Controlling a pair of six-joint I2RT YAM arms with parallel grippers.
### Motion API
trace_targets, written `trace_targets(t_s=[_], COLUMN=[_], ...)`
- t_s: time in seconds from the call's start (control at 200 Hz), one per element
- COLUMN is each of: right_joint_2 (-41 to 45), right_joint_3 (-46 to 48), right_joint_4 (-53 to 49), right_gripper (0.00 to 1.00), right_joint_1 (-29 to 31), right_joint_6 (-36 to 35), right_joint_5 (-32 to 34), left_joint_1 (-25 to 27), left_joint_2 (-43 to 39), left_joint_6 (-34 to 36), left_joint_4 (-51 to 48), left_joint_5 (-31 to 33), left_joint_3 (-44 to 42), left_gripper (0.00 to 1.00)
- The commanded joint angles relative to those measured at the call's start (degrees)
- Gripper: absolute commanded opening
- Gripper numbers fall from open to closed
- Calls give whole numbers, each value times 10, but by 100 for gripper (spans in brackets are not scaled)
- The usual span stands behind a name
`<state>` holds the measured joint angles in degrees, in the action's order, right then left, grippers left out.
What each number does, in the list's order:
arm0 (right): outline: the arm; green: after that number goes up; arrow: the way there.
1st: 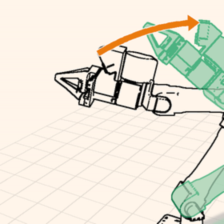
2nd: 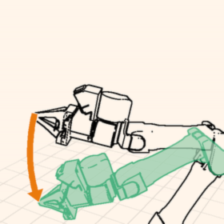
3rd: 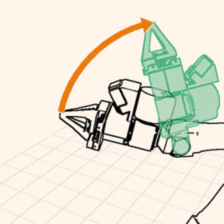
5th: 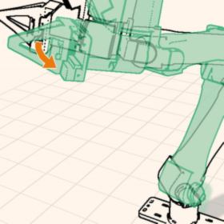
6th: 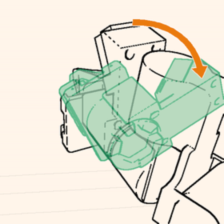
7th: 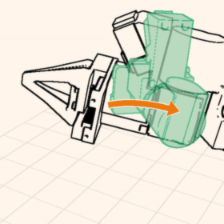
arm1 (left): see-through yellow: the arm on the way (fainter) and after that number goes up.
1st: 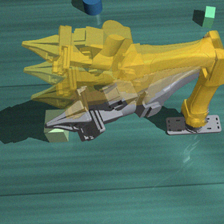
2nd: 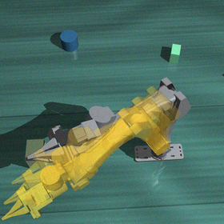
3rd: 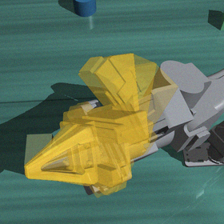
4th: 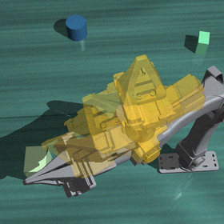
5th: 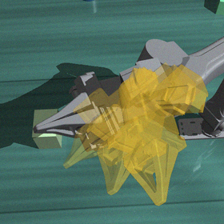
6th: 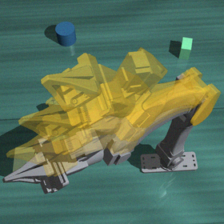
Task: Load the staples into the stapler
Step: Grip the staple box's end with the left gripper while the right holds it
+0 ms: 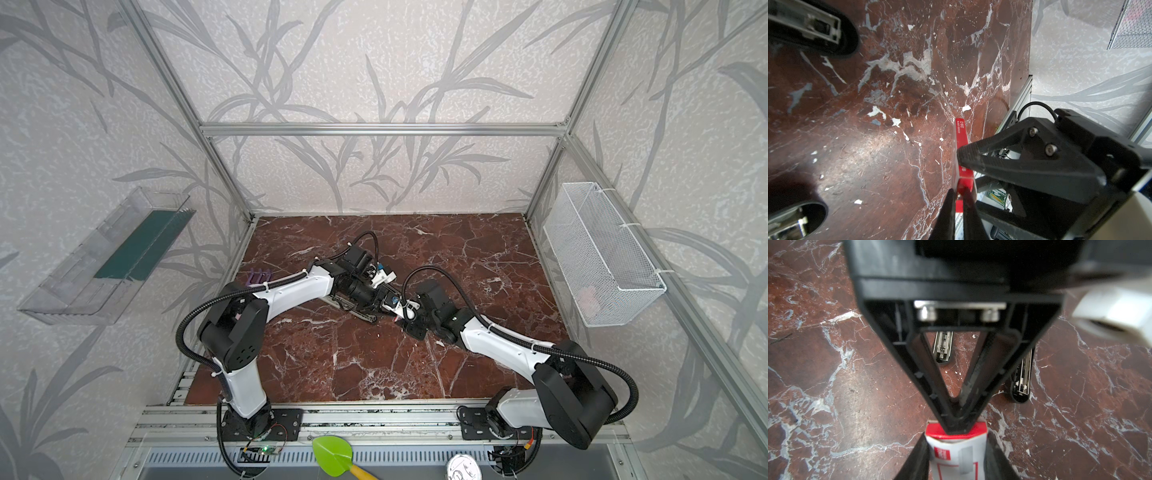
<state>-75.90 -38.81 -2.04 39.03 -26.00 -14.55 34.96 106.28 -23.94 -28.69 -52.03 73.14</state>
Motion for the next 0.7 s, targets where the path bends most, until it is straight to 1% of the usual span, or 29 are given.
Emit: trace_targets(t_s=[0.0,0.12,0.335,0.6,0.695], right_joint_2=[21,23,19,16,12], right_joint_3=[-14,-13,-17,-19,-21], right_joint_4=[102,107,110,118,121], right_gripper=[38,38,38,38,39], right_joint_1=[12,12,12,12,12], right_joint_6=[8,12,13,16,16], right_joint_5=[-32,-30,-29,-25,-23], left_joint_1=[29,32,36,41,42], left_joint_2=[20,23,28,35,37], left_joint_6=[14,19,27,30,30], left_joint_4=[-1,-6,-17,-21,-21], left_joint_5=[-11,-11,-10,-15,-16], left_joint_3=[14,16,23,25,25], left_gripper=[12,12,16,16,14])
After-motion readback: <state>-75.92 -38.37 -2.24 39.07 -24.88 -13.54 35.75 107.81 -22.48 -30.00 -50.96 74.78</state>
